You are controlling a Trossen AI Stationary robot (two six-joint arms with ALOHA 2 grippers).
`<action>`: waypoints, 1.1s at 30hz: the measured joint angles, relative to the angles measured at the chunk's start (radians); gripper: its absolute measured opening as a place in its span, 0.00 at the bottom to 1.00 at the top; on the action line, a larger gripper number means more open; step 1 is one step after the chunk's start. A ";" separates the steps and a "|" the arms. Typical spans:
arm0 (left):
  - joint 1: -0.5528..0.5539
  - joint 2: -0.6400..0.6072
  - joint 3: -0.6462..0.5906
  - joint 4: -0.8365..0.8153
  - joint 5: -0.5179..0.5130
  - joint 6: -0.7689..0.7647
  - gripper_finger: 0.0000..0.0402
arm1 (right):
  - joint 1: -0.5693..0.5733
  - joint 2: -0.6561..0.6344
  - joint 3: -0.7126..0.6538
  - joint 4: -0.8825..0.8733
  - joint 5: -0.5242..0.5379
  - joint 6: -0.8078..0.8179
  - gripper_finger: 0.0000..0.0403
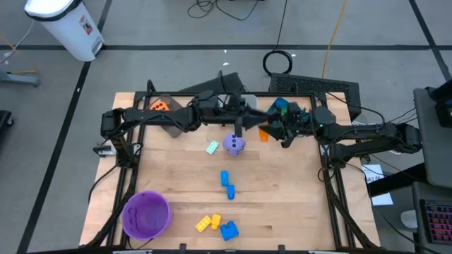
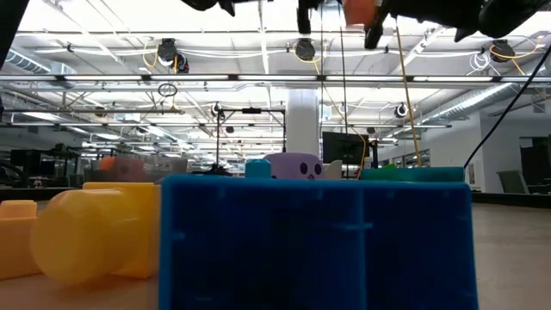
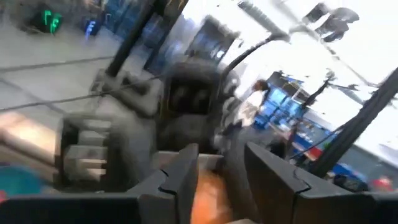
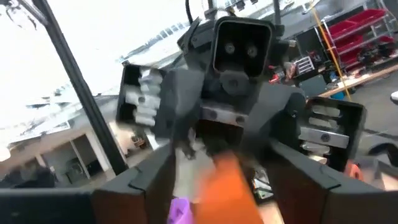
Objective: Pick & Place Toys
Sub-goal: Put the orange game piece into the blue bin
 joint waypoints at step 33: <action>-0.015 -0.145 0.010 -0.220 0.094 0.178 0.60 | 0.004 -0.012 -0.004 -0.036 -0.253 0.137 0.22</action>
